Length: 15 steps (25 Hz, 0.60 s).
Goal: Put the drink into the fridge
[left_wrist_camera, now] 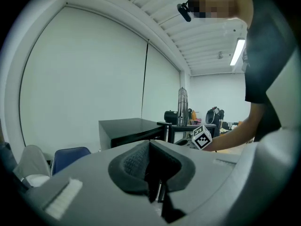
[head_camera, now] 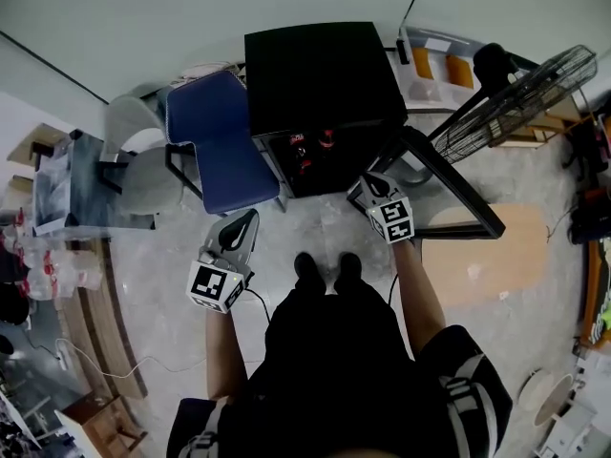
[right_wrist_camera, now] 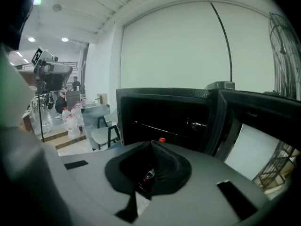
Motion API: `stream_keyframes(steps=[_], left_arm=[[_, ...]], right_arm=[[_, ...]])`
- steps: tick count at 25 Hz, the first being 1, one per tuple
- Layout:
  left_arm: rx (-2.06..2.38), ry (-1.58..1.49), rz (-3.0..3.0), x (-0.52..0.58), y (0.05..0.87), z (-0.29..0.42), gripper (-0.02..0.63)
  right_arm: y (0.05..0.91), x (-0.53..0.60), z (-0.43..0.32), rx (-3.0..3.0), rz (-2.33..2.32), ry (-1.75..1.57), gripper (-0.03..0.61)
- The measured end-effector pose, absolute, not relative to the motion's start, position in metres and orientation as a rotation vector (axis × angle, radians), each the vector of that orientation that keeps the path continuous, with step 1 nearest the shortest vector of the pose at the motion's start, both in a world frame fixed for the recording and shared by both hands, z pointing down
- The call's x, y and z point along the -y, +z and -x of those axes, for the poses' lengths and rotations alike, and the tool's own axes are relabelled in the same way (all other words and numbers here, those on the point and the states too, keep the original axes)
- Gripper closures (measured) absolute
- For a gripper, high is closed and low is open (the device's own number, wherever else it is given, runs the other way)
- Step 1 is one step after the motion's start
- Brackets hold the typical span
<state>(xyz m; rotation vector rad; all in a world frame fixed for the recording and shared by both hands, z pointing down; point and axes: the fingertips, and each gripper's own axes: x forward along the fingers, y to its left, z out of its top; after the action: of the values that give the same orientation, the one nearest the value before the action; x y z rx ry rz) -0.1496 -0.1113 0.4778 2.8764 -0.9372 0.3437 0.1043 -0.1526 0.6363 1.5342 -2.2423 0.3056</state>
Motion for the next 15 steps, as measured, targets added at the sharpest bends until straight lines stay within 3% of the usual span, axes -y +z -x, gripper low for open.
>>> stream_keyframes(steps=[15], left_arm=[[1.130,0.321,-2.810,0.084,0.470,0.113,0.614]], right_arm=[[0.607,0.120,-0.123,2.359,-1.373,0.218,0.577]])
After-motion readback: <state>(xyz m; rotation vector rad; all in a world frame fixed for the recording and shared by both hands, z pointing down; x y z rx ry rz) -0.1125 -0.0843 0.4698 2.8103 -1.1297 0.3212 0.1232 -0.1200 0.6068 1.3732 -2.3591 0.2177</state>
